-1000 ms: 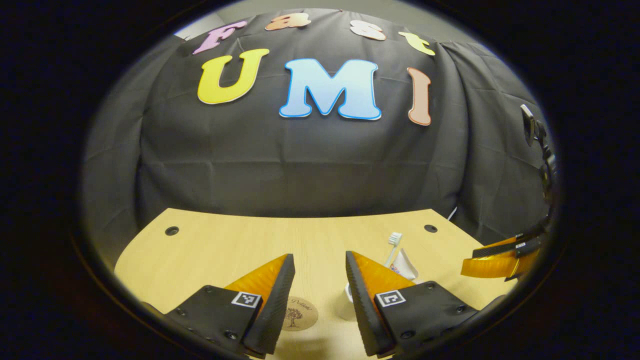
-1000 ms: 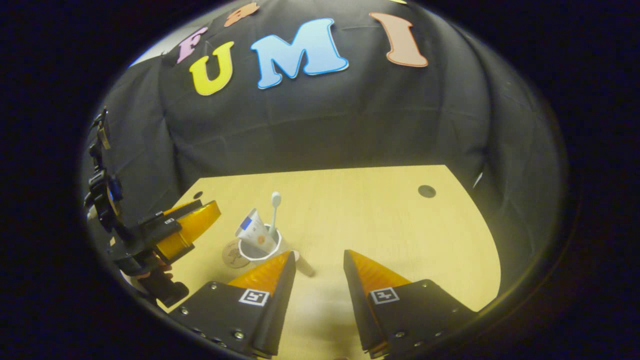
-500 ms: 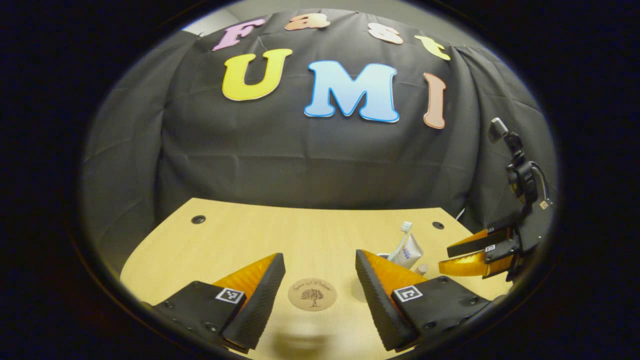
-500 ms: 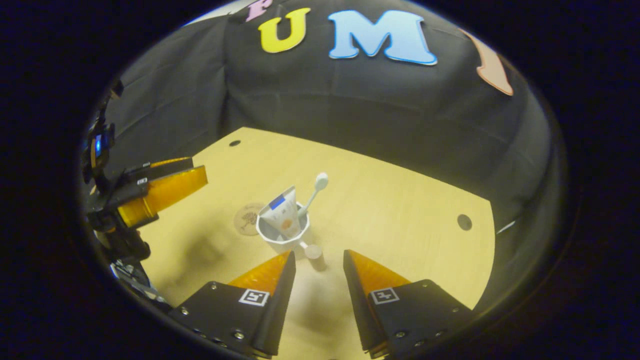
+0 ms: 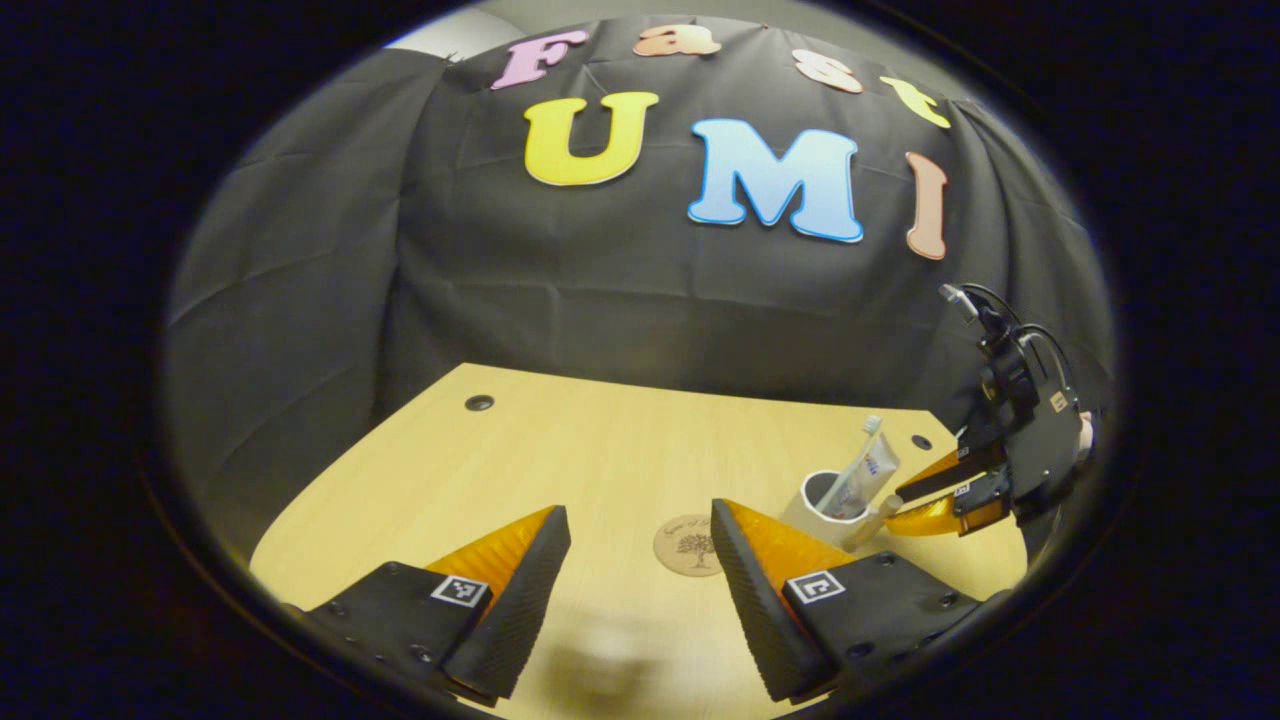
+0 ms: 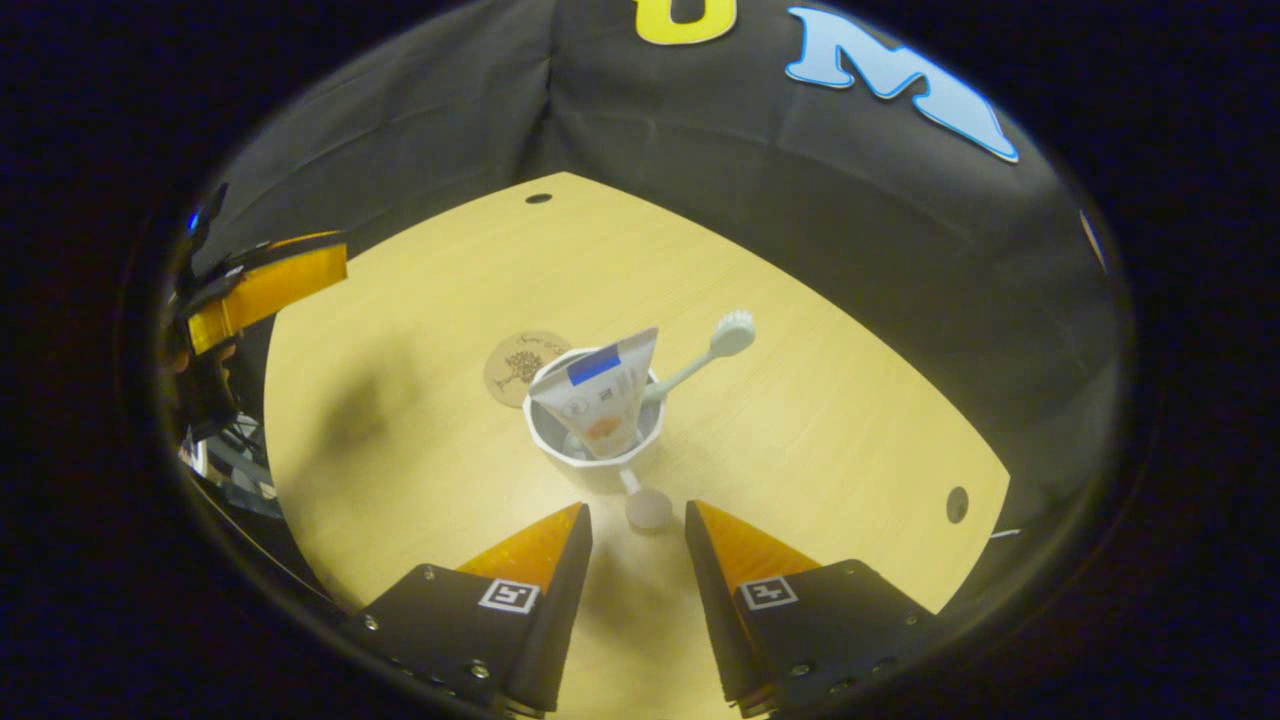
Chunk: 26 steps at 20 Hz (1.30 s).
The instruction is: Put the toothbrush and toothpaste on the desktop into the cup, then pick up the cup and place it on the coaster on the desktop.
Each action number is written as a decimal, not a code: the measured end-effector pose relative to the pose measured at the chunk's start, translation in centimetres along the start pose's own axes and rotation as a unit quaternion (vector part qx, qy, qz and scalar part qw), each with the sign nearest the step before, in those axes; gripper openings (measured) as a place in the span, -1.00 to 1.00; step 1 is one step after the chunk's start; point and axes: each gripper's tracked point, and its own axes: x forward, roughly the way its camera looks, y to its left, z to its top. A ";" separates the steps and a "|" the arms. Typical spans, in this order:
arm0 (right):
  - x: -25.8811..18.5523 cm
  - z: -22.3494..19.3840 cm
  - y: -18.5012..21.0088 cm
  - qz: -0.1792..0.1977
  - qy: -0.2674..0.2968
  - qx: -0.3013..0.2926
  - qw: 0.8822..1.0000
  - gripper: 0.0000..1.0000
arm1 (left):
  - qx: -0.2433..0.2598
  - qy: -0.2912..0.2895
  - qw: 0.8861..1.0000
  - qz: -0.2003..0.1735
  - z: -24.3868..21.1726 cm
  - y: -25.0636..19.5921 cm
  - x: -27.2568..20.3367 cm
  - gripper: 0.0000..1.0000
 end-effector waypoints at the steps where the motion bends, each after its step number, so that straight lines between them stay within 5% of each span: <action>1: 0.3 -0.1 -0.1 0.004 0.008 -0.003 1.000 0.16 | -0.005 0.002 1.000 0.008 -0.2 0.8 -0.4 0.86; 12: 4.6 -0.4 0.3 0.035 0.063 -0.041 0.997 0.17 | -0.043 0.025 0.995 0.088 -3.3 7.0 -3.6 0.86; 15: 4.7 -0.6 0.5 0.045 0.070 -0.035 0.996 -0.44 | -0.048 0.033 0.994 0.097 -4.0 7.7 -3.9 0.86; 16: 4.7 -0.5 0.5 0.045 0.067 -0.031 0.996 -0.37 | -0.049 0.035 0.993 0.098 -4.3 7.8 -4.0 0.85; 23: 4.5 -0.6 0.3 0.026 0.060 -0.027 0.997 -0.81 | -0.045 0.034 0.994 0.090 -4.1 6.8 -3.6 0.85; 26: 4.6 -0.8 0.5 0.016 0.058 -0.017 0.998 -0.81 | -0.044 0.032 0.995 0.086 -4.1 6.3 -3.4 0.85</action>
